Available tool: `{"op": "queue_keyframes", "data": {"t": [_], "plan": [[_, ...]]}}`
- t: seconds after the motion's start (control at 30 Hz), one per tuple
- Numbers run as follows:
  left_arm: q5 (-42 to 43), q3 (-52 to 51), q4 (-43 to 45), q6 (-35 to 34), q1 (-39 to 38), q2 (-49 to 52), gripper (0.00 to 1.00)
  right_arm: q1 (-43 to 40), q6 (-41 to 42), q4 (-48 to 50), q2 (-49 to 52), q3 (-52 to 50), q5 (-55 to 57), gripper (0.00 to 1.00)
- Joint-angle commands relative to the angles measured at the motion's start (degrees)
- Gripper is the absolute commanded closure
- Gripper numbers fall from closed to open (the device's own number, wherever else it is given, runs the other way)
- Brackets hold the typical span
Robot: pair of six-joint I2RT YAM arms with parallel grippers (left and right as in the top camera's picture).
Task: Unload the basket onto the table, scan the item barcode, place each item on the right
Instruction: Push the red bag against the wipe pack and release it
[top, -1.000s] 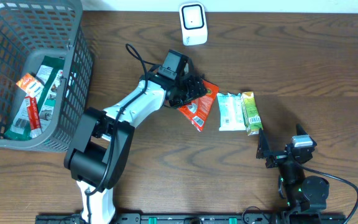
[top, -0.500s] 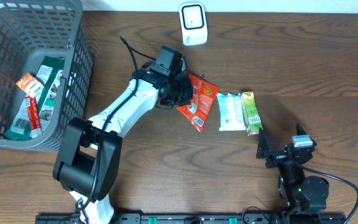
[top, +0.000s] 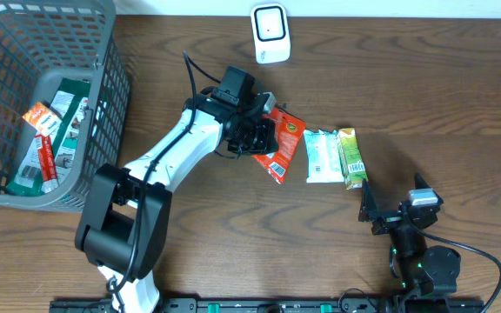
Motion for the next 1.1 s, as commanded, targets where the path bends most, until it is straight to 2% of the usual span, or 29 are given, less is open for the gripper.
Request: {"op": "queue_keyframes", "data": {"t": [0.0, 0.23, 0.4, 0.7, 0.87, 1.07], "plan": [[-0.22, 0.15, -0.15, 3.72, 0.09, 2.93, 0.93, -0.61, 0.79, -0.17, -0.24, -0.07, 0.13, 0.01], [-6.45, 0.02, 3.69, 3.72, 0.09, 8.44, 0.93, -0.61, 0.79, -0.17, -0.24, -0.07, 0.11, 0.01], [-7.06, 0.04, 6.21, 4.04, 0.09, 10.99, 0.92, -0.61, 0.79, -0.15, -0.24, -0.07, 0.11, 0.01], [-7.02, 0.07, 14.49, 4.57, 0.09, 8.57, 0.92, -0.61, 0.79, -0.17, -0.24, -0.07, 0.13, 0.01], [-7.13, 1.36, 15.52, 4.57, 0.09, 5.55, 0.92, -0.61, 0.79, -0.17, -0.24, -0.07, 0.13, 0.01], [-17.66, 1.31, 15.98, 4.57, 0.09, 3.93, 0.92, -0.61, 0.79, -0.17, -0.24, -0.07, 0.13, 0.01]]}}
